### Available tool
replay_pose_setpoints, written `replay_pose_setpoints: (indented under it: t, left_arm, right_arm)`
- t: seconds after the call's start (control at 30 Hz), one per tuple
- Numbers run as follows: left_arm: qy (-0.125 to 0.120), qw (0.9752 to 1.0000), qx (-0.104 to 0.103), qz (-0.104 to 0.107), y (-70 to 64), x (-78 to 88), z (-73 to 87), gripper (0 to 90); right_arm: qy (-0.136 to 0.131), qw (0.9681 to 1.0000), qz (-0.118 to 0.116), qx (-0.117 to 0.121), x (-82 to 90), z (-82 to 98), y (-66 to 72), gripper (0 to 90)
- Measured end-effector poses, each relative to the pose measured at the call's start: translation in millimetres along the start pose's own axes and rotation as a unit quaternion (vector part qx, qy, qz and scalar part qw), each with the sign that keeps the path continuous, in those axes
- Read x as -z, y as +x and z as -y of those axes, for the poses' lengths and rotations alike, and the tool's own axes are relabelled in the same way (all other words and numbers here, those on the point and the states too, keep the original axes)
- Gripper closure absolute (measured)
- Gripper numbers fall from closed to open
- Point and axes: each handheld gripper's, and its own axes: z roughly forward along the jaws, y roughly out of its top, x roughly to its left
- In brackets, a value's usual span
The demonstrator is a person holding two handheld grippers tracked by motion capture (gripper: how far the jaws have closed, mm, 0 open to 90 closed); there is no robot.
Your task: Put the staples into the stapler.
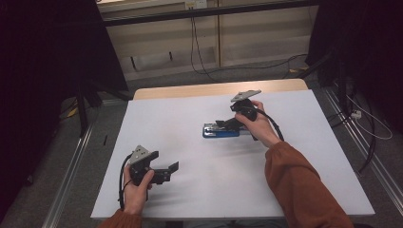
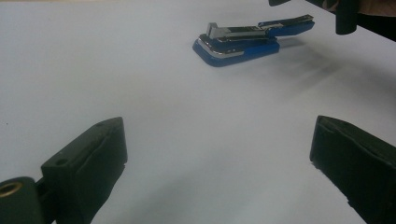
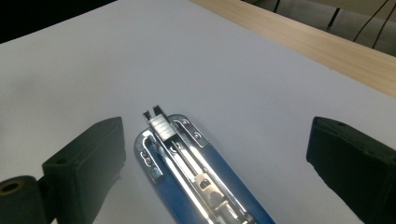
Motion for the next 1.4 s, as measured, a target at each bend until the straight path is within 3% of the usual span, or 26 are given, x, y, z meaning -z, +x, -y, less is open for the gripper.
replay_pose_setpoints:
  t: [0.33, 0.47, 0.8, 1.07, 1.4]
  left_arm:
    - [-0.003, 1.0, 0.001, -0.001, 0.0, -0.5, -0.3, 4.1]
    - [-0.003, 1.0, 0.003, -0.005, 1.2, -0.1, -0.4, 4.1]
    - [0.001, 0.9999, 0.006, -0.013, 3.2, -1.3, 0.5, 3.7]
    - [0.0, 0.9999, 0.006, -0.012, 3.5, 0.7, 1.4, 3.7]
    - [0.001, 0.9999, 0.007, -0.011, 3.6, 2.5, 2.1, 3.7]
  right_arm:
    - [-0.015, 0.9993, 0.03, -0.013, 12.5, 5.4, -6.8, 4.2]
    - [-0.019, 0.9981, 0.057, -0.015, 19.8, 9.9, -5.6, 3.2]
    - [-0.031, 0.9952, 0.09, -0.02, 41.2, 22.9, -11.0, 3.4]
    - [-0.052, 0.9936, 0.099, -0.016, 57.9, 34.7, -6.0, 4.2]
    - [-0.08, 0.9885, 0.123, -0.036, 80.5, 50.4, -6.3, 3.5]
